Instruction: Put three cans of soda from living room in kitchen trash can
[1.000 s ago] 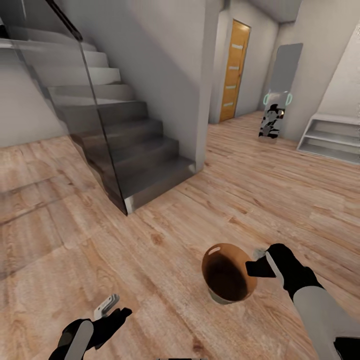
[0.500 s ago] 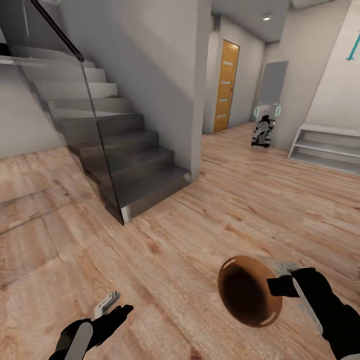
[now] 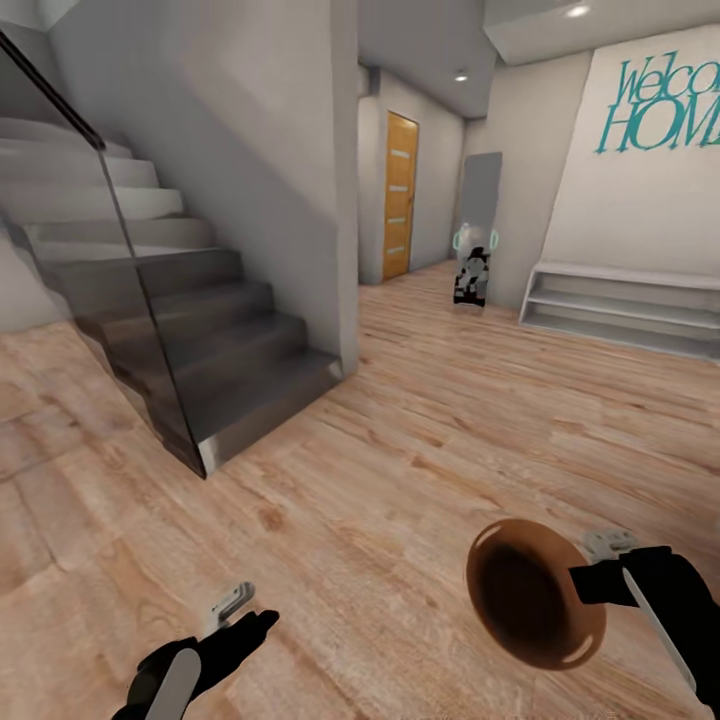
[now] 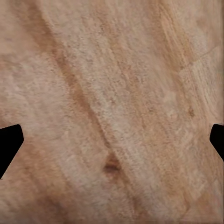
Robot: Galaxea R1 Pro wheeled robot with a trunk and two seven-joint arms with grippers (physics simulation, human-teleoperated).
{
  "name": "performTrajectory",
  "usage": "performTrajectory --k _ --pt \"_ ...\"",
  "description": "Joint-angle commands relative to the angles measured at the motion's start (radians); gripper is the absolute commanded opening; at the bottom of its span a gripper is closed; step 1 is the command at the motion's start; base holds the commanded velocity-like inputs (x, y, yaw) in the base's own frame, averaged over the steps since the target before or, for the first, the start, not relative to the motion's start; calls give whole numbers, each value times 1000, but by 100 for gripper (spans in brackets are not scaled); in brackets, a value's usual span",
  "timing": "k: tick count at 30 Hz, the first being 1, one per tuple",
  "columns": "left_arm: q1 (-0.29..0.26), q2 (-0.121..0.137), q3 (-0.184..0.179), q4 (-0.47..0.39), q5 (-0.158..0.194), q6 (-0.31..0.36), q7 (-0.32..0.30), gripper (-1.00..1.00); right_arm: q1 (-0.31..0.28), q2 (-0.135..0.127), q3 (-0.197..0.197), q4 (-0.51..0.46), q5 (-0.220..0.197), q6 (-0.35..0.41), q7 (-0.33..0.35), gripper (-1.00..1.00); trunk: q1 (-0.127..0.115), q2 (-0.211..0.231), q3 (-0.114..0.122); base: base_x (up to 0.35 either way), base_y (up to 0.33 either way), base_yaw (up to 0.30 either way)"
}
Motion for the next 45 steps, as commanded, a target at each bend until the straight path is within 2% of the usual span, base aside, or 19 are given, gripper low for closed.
performTrajectory --k 1,6,11,13,14,19,27,37,45 --pt "0 2 0 3 0 -1 -3 100 -1 0 0 0 -23 2 5 -100 0 0 0 0 0 -292" --pt "3 7 -40 41 1 -43 -10 100 -1 -17 0 0 -23 2 5 -100 0 0 0 0 4 -292" --pt "3 8 -51 56 2 -55 -11 100 -1 -25 1 0 -24 2 7 -100 0 0 0 -45 168 -195" --pt "3 8 -53 59 2 -57 -11 100 3 -26 3 13 -22 -43 10 -100 0 0 0 -101 277 -43" --pt "3 8 -53 59 2 -57 -11 100 5 -26 3 21 -21 -70 21 -100 0 0 0 -111 290 -22" --pt "3 9 -54 60 2 -58 -11 100 8 -26 0 24 -17 -107 97 -100 0 0 0 -118 298 -38" --pt "3 9 -55 60 2 -58 -13 100 9 -27 0 20 -14 -109 112 -100 0 0 0 -113 311 -126" --pt "3 8 -60 60 1 -58 -15 100 9 -28 -3 20 -14 -59 114 -100 0 0 0 -16 322 -260" --pt "0 4 -55 99 2 -79 -15 100 9 -28 -3 20 -14 -56 114 -100 0 0 0 -1 67 -294"
